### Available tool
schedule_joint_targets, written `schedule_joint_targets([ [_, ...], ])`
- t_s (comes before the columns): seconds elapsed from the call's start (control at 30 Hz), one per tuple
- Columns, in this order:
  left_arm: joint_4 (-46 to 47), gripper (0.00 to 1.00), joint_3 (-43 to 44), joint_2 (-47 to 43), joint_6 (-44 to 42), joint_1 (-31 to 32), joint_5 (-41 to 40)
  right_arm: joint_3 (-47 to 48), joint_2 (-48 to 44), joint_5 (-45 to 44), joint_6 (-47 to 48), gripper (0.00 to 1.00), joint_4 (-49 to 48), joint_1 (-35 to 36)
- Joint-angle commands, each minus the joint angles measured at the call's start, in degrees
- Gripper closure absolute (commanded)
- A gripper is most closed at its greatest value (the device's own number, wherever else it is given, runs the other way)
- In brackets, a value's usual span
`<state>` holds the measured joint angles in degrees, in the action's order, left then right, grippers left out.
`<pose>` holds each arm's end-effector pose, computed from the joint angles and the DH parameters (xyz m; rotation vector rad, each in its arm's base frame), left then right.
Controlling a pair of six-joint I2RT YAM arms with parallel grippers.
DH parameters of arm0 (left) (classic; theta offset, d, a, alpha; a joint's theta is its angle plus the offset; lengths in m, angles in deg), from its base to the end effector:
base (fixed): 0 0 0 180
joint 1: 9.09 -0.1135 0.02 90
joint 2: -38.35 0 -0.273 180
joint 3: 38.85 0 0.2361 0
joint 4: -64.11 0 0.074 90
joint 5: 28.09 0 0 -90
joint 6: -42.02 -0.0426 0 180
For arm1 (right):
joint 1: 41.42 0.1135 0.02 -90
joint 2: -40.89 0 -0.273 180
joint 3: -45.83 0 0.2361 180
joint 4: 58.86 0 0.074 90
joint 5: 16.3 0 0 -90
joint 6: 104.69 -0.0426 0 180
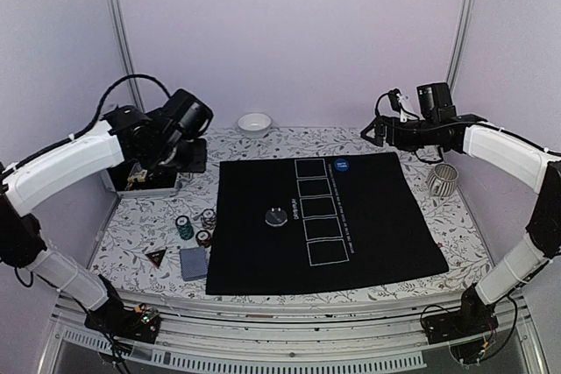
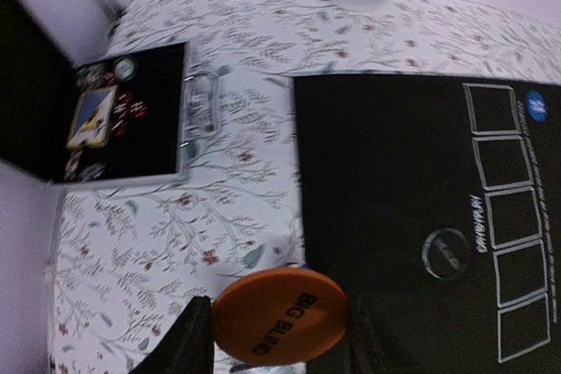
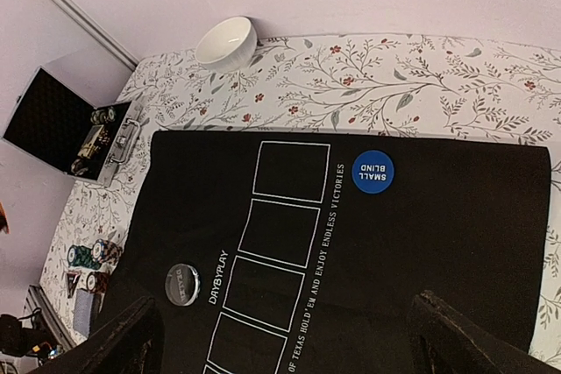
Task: Distribute texas hold em gaming equipment
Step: Pick up the big blind button from the corner of the board, then place the big blind button in the big blind area.
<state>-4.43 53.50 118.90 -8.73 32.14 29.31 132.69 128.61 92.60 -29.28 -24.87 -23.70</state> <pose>0.2156 -0.1584 0.3392 -0.1642 2.3478 0.0710 0.3187 0.1163 0.3174 -0.2528 2.2078 0.6756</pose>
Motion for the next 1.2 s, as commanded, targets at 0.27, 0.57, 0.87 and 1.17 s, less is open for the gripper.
schedule_joint_targets([
  [0.27,17.24,0.86,20.09,29.85,-40.16,24.8,28.06,-1.92,-5.5,-1.46,-1.64,0.01,0.25,-2.06],
  [0.57,13.38,0.86,34.79,49.15,-49.49,30.66,36.65,-4.82,-7.46,-2.87,-1.29,0.01,0.76,-2.16],
  [0.87,8.63,0.86,43.15,59.86,-52.57,32.42,36.27,-6.18,-8.35,-2.88,-1.15,0.01,0.73,-2.14],
  [1.17,10.22,0.85,48.23,63.96,-51.46,32.5,36.05,-6.84,-8.58,-2.72,-1.32,0.01,0.68,-2.2],
])
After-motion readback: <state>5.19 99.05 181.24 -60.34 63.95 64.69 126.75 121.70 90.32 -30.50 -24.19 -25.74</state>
